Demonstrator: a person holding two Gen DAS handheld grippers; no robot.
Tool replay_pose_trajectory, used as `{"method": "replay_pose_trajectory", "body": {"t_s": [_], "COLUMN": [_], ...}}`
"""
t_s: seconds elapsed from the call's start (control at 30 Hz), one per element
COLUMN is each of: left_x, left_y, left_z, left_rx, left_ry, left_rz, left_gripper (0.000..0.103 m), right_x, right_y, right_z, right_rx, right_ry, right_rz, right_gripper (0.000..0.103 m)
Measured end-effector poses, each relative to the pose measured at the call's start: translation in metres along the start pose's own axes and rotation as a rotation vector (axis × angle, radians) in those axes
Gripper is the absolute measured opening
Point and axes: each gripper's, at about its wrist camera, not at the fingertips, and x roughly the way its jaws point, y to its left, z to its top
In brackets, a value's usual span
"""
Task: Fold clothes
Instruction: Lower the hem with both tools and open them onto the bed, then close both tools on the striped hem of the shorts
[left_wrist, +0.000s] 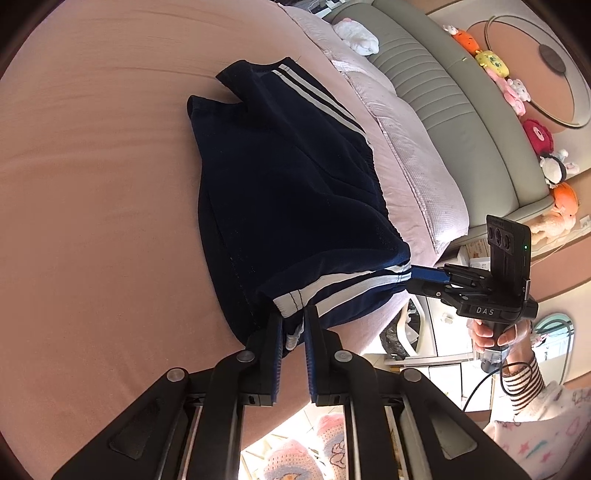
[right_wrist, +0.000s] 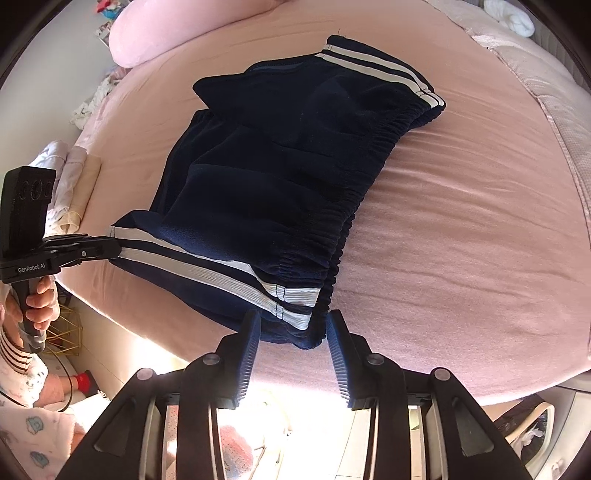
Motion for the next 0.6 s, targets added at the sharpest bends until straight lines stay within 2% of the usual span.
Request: {"method": "replay_pose_trajectory", "body": {"t_s": [0.03, 0.07, 0.13, 0.17, 0.37, 0.6], "left_x": [-0.003, -0.006, -0.014, -0.019, -0.025, 0.000], "left_y": [0.002, 0.004, 0.007, 0.008, 0.009, 0.012], "left_z": [0.002, 0.003, 0.007, 0.009, 0.023, 0.033], "left_rx": [-0.014, -0.028, -0.043, -0.050, -0.046, -0.095], "left_ry": [-0.003, -0.007, -0.032, -0.044, -0.075, -0.018], "left_rz": [-0.010, -0.021, -0.059, -0.076, -0.067, -0.118], "left_gripper": [0.021, 0.034, 0.050, 0.054, 0.055, 0.055], "right_x": [-0.003, -0.006, -0.010, -0.011, -0.013, 0.000], "right_y": [-0.003, -0.007, -0.013, -0.017, -0.032, -0.042], "right_z": [0.000, 0.001, 0.003, 0.005, 0.013, 0.028], "right_rx": [0.015, 0.031, 0.062, 0.077, 0.181, 0.314], "right_ry": [-0.005, -0.010, -0.021, -0.027, -0.039, -0.033], "right_rz": [0.011, 0.021, 0.033, 0.033, 0.025, 0.030], "right_gripper": [0.038, 0.039, 0.039, 0.040, 0.040, 0.040]}}
